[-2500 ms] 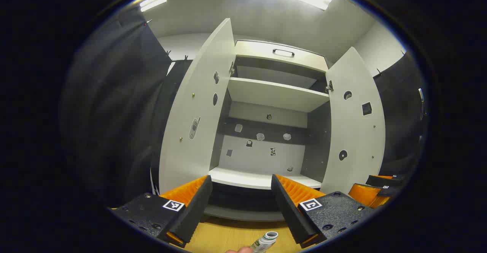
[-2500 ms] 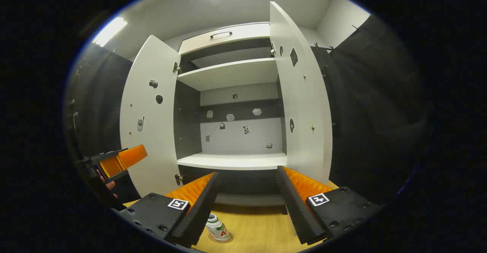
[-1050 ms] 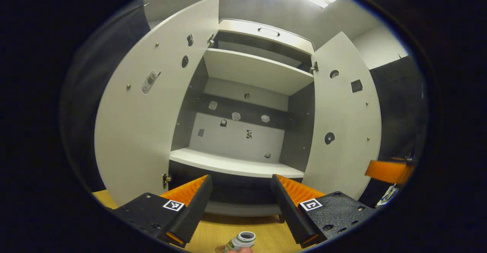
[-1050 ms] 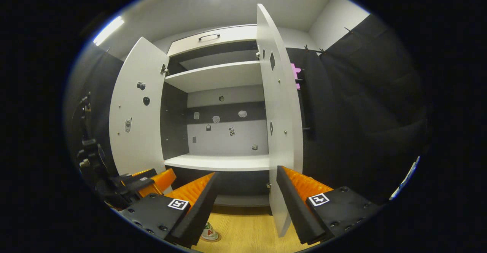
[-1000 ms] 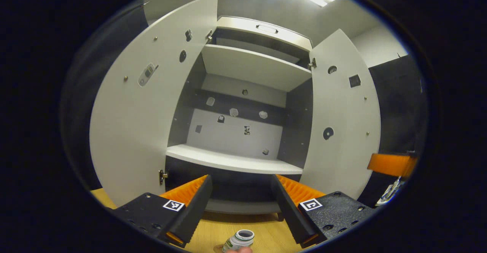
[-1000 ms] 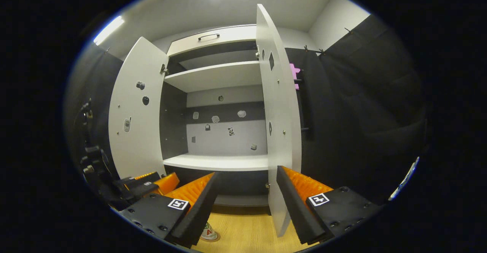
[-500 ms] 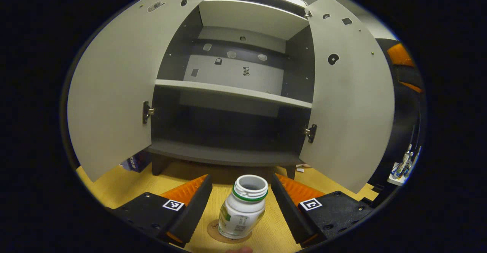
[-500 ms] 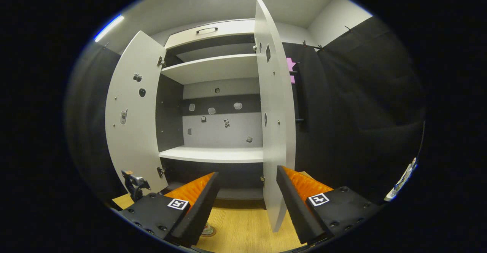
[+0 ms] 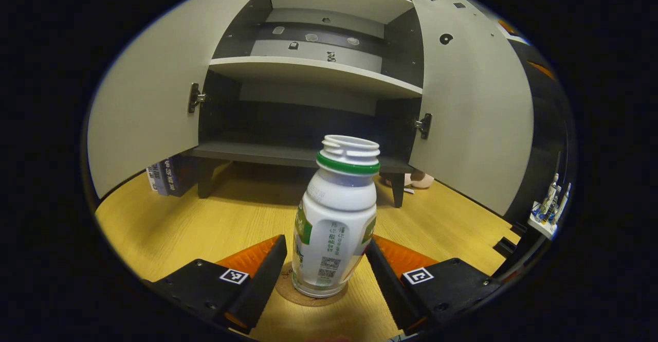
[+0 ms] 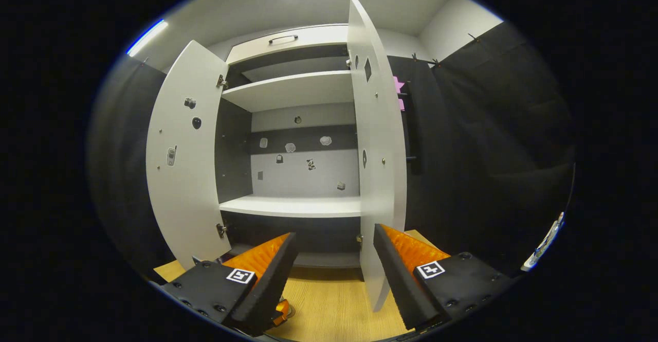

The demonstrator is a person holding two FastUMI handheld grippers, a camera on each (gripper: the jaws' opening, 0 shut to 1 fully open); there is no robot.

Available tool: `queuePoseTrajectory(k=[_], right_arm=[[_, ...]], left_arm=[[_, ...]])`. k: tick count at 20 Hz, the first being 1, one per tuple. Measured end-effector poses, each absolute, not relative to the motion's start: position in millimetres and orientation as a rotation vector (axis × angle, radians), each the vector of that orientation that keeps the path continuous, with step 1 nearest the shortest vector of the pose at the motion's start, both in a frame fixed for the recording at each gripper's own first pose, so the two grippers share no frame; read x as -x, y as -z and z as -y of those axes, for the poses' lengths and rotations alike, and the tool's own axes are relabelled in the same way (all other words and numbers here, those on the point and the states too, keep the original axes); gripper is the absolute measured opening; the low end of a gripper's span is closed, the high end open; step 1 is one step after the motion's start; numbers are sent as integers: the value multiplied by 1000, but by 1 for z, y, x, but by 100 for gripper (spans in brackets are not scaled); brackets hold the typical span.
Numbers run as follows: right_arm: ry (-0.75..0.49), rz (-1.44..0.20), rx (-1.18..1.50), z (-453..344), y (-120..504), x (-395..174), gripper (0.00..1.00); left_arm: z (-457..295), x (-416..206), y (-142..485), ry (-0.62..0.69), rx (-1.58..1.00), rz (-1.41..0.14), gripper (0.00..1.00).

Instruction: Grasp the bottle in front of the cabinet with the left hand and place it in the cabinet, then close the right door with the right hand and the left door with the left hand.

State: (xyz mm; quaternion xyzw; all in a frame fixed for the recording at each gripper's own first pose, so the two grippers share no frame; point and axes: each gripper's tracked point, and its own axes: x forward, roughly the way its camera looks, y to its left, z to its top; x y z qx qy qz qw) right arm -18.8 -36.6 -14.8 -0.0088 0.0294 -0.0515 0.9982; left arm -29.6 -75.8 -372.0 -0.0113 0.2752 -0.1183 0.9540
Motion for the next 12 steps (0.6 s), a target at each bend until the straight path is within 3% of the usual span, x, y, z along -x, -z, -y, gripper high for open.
queuePoseTrajectory(k=[5,12], right_arm=[[93,-63,8,33,17,18,98],[76,-72,-3,29,23,12,98]], left_arm=[[78,38,341,297,69,-581,77],[68,9,194,266,121,-466,77]])
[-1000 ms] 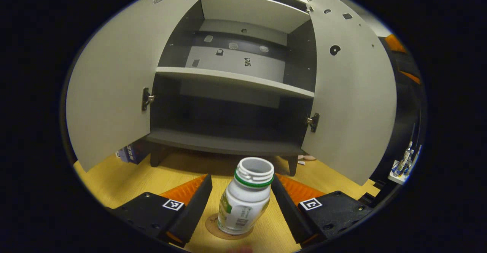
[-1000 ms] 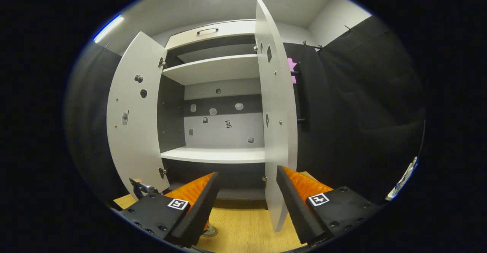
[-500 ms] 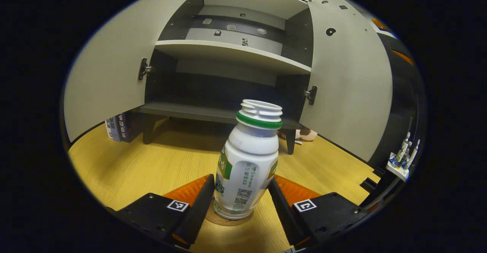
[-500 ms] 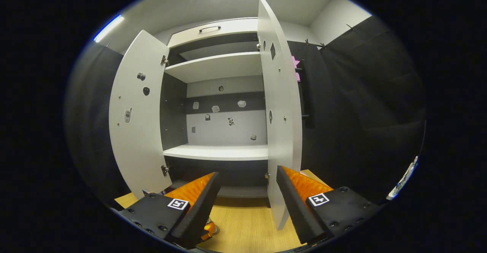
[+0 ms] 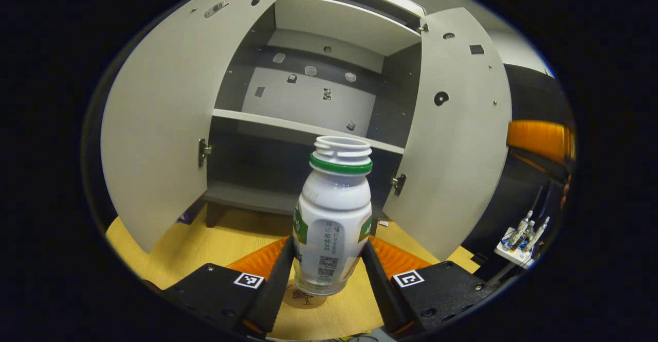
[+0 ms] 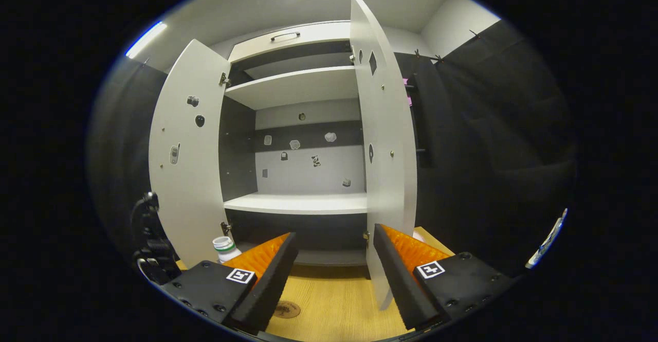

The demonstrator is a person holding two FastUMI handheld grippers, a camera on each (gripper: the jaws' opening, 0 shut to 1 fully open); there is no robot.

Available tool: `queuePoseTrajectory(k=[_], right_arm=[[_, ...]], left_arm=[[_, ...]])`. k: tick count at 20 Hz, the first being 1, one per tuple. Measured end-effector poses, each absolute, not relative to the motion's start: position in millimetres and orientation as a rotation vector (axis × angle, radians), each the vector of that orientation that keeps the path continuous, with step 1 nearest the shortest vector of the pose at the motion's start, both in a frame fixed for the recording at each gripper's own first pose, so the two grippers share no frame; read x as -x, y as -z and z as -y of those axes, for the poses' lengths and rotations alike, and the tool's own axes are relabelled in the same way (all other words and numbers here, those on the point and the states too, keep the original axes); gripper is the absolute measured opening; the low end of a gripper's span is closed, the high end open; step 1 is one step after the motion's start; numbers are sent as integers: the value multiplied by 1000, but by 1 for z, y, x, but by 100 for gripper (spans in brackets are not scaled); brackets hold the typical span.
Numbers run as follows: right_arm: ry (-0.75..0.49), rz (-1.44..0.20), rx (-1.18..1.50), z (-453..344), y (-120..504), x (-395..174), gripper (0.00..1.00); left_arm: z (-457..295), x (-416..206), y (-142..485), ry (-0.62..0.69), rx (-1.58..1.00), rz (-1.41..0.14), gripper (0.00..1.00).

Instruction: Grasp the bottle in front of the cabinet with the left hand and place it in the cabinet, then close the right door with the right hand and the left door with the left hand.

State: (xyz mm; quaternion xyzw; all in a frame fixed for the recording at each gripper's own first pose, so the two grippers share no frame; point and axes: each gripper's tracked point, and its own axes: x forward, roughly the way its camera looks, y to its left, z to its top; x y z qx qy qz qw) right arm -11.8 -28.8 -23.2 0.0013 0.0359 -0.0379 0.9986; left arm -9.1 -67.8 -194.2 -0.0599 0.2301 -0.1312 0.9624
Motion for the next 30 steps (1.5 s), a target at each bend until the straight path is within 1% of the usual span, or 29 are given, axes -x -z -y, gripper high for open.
queuePoseTrajectory(k=[5,7,8,12,14,18,21,24,30], right_arm=[[82,-72,-18,37,26,11,98],[103,-67,-14,46,25,13,98],[115,-63,-14,52,24,17,98],[182,-46,-15,77,22,27,98],[232,-47,-12,93,24,34,98],[328,-40,-24,127,23,49,98],[410,-38,-32,154,25,64,98],[466,-43,-50,172,28,75,98],[544,-53,-40,199,35,93,98]], left_arm=[[69,-31,79,268,134,-317,77],[66,-53,42,244,117,-280,76],[65,-65,29,233,112,-277,76],[81,-127,-15,280,197,-250,76],[78,-168,-29,251,181,-208,76],[77,-244,-20,175,58,-196,76],[91,-287,21,170,-21,-281,76],[106,-309,70,173,-59,-395,76],[110,-332,118,152,-82,-484,76]])
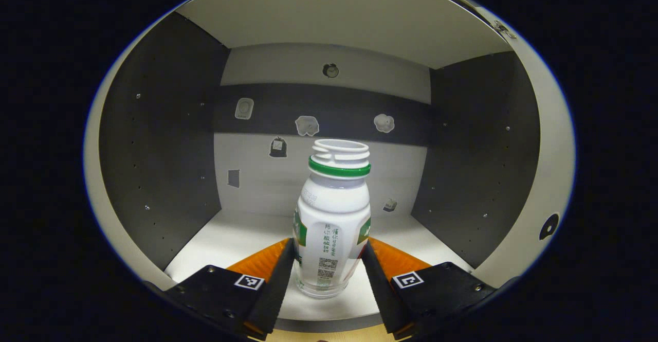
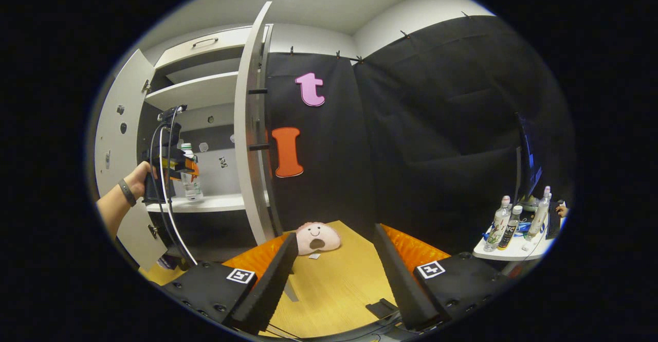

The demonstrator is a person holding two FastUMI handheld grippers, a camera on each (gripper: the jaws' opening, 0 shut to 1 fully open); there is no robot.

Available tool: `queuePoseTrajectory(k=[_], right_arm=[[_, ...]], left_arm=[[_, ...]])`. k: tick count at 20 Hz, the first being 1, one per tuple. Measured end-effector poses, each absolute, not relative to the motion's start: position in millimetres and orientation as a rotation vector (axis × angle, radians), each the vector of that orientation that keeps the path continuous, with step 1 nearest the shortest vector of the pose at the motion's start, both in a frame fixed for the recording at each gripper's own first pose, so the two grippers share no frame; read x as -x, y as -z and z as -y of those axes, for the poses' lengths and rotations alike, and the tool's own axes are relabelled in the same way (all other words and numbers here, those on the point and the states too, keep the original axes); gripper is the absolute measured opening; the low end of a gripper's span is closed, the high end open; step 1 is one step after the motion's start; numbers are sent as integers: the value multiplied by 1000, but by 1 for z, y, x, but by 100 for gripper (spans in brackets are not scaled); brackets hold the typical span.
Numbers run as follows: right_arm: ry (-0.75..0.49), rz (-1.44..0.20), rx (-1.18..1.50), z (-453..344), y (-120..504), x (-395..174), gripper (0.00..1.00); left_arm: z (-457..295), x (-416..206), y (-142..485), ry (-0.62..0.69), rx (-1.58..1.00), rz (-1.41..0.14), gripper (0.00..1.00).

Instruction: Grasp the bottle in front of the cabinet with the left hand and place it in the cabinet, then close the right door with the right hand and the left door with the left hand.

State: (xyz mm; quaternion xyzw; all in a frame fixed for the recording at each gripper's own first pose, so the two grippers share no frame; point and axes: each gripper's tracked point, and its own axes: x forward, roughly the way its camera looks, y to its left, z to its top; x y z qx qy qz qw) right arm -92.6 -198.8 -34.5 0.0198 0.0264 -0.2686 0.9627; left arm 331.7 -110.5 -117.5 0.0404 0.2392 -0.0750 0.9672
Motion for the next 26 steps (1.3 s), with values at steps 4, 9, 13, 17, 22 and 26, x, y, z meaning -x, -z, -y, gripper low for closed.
queuePoseTrajectory(k=[4,9,13,17,22,26], right_arm=[[546,-68,-48,200,38,91,98],[523,-68,-40,194,37,83,98],[498,-70,-40,186,39,79,98],[473,-74,-43,180,40,71,98],[414,-74,-41,166,38,64,98],[340,-77,-29,145,36,50,98]], left_arm=[[110,-338,132,149,-87,-503,77],[111,-339,130,158,-100,-482,83],[107,-336,114,159,-60,-431,95],[106,-320,59,181,-7,-243,95],[98,-274,2,198,31,-116,95],[88,-223,-32,219,48,-52,92]])
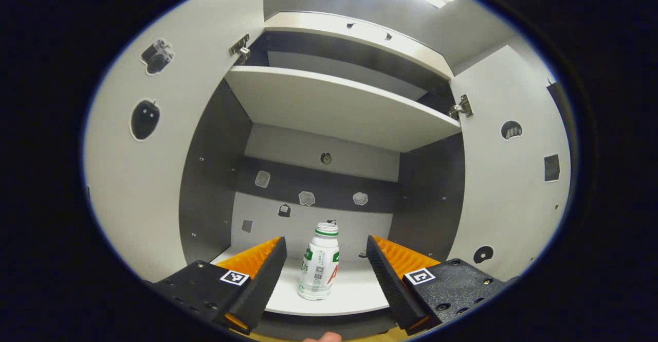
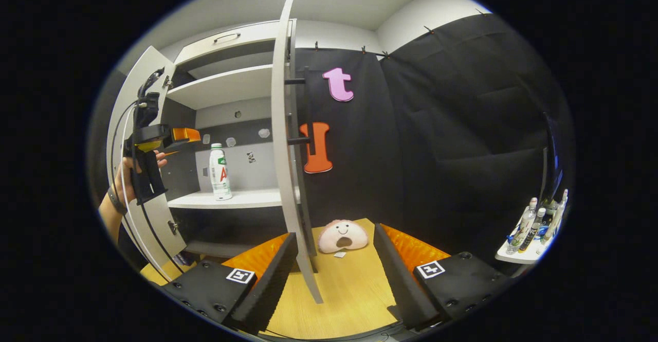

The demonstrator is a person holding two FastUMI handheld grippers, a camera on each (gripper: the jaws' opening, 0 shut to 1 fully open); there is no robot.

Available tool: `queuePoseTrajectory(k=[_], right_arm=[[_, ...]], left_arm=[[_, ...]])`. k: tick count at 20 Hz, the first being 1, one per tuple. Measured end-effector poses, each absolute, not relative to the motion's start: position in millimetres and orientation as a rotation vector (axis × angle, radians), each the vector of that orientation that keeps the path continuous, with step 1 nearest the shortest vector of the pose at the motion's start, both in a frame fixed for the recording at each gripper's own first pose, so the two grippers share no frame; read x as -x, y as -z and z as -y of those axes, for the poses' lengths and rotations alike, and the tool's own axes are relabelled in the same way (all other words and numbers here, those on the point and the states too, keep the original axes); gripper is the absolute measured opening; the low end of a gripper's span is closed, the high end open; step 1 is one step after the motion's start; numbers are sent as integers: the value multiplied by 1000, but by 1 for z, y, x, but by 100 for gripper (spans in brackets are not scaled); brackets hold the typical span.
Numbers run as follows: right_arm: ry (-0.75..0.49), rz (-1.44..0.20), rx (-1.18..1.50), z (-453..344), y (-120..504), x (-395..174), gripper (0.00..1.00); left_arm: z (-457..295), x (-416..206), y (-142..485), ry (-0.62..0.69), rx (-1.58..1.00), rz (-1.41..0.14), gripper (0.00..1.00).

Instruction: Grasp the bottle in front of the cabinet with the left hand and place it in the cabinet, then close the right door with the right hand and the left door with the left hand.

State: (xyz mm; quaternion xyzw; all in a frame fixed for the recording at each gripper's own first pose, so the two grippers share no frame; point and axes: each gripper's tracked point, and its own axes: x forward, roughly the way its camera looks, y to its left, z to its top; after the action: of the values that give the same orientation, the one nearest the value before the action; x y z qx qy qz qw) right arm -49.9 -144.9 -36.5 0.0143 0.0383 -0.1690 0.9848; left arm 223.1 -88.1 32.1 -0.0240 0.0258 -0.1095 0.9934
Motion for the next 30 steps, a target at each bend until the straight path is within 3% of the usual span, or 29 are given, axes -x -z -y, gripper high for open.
queuePoseTrajectory(k=[5,11,22,25,30], right_arm=[[232,-50,-18,109,31,34,98],[111,-48,-24,66,35,20,98],[11,-46,-58,36,31,15,98],[38,4,-100,62,3,23,98],[217,115,-134,149,-55,42,98]], left_arm=[[63,-153,-34,188,0,1,94],[32,-76,8,101,-41,-29,95],[25,10,78,8,1,-126,95],[35,17,83,23,9,-127,95],[44,15,87,55,43,-145,95]])
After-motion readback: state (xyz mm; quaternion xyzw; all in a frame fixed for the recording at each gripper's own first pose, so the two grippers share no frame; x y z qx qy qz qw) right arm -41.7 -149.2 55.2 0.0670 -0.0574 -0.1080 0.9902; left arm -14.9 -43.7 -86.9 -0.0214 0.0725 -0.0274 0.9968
